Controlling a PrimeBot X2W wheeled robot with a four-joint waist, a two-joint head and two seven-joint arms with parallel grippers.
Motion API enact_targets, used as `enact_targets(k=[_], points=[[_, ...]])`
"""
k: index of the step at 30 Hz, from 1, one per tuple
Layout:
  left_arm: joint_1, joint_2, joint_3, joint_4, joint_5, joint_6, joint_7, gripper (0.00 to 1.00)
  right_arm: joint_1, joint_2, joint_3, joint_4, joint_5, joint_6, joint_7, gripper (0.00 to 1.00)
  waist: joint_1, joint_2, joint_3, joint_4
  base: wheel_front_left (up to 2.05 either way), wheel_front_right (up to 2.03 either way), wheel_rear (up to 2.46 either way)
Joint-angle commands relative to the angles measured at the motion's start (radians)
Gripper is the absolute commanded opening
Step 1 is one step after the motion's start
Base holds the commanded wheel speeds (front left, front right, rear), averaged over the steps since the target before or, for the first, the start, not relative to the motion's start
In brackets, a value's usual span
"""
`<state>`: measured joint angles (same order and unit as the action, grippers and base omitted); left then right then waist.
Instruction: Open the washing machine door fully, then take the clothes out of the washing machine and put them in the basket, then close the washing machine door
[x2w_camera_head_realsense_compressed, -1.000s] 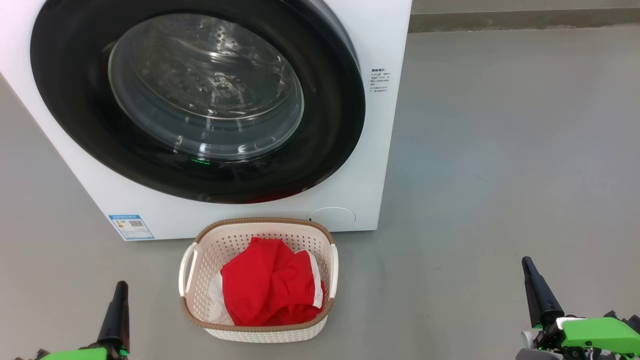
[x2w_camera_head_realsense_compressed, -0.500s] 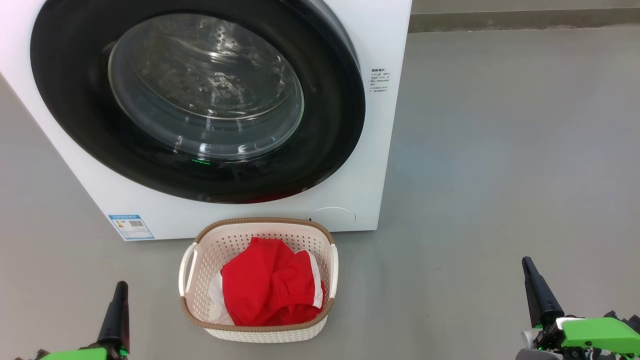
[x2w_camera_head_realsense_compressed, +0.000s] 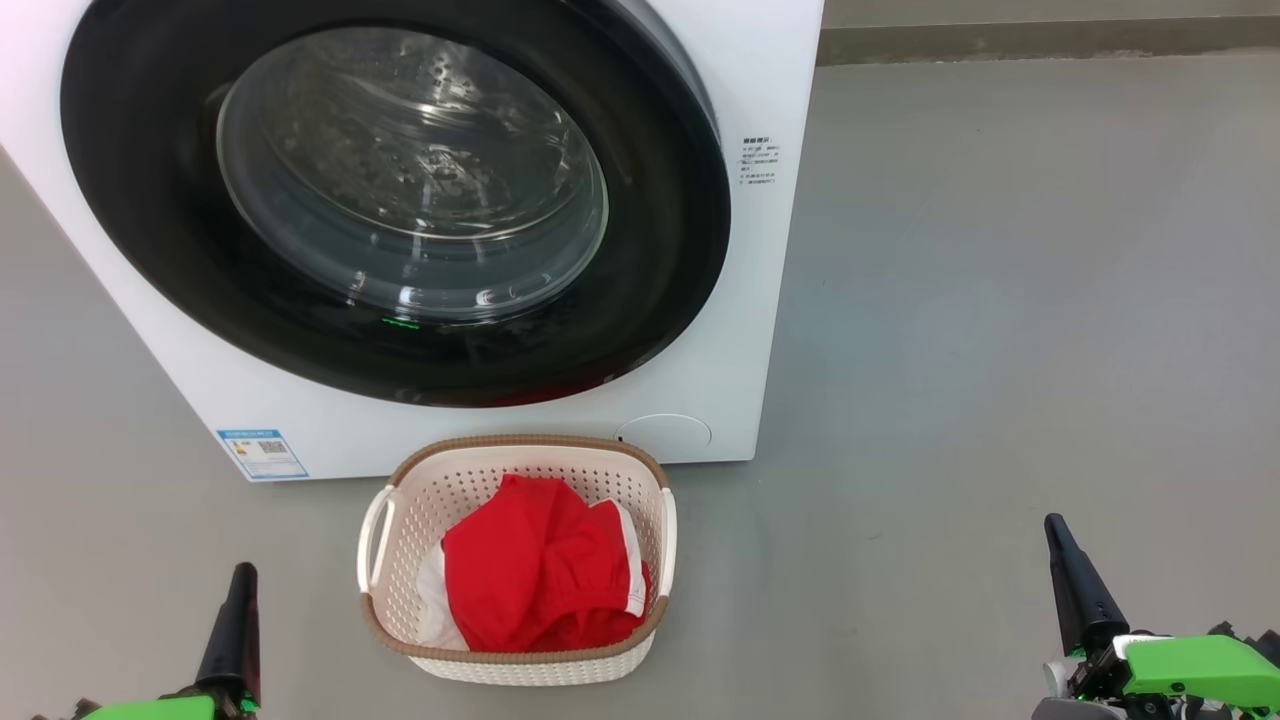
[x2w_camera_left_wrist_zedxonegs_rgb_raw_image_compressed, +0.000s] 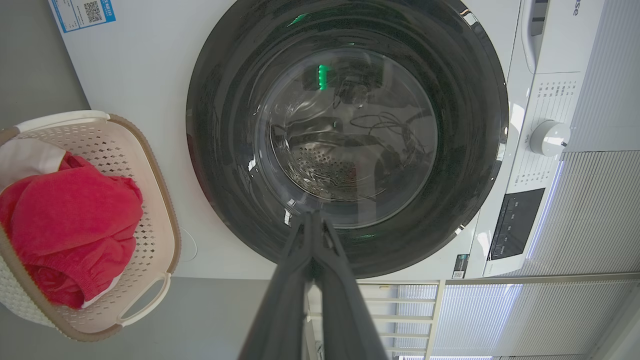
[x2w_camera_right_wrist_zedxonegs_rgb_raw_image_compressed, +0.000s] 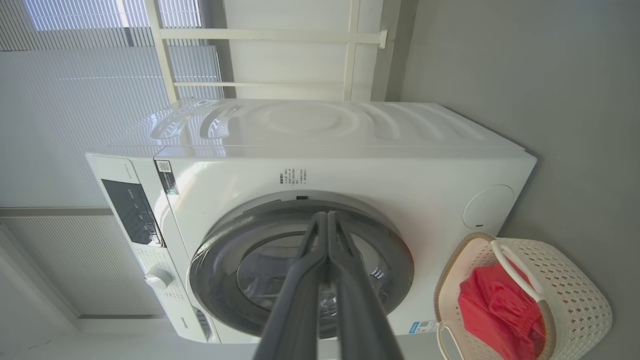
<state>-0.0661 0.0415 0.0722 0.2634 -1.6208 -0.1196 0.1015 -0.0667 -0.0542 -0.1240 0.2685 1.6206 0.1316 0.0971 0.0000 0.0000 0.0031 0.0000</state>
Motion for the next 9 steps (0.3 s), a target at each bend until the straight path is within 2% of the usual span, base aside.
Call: enact_targets(k=[1,9], points=[[-0.041,0.014,0.035,-0.019,0.007,-0.011,0.006,0.0,-0.04,-0.003,0.019,-0.024,-0.005,-0.001,0.009,0.0,0.0,0.0,0.0,0.0,0.0,0.0,0.0],[-0.041,0.014,0.036,-0.019,0.007,-0.011,0.007,0.0,-0.04,-0.002,0.018,-0.024,-0.005,-0.001,0.01,0.0,0.0,0.0,0.0,0.0,0.0,0.0,0.0]])
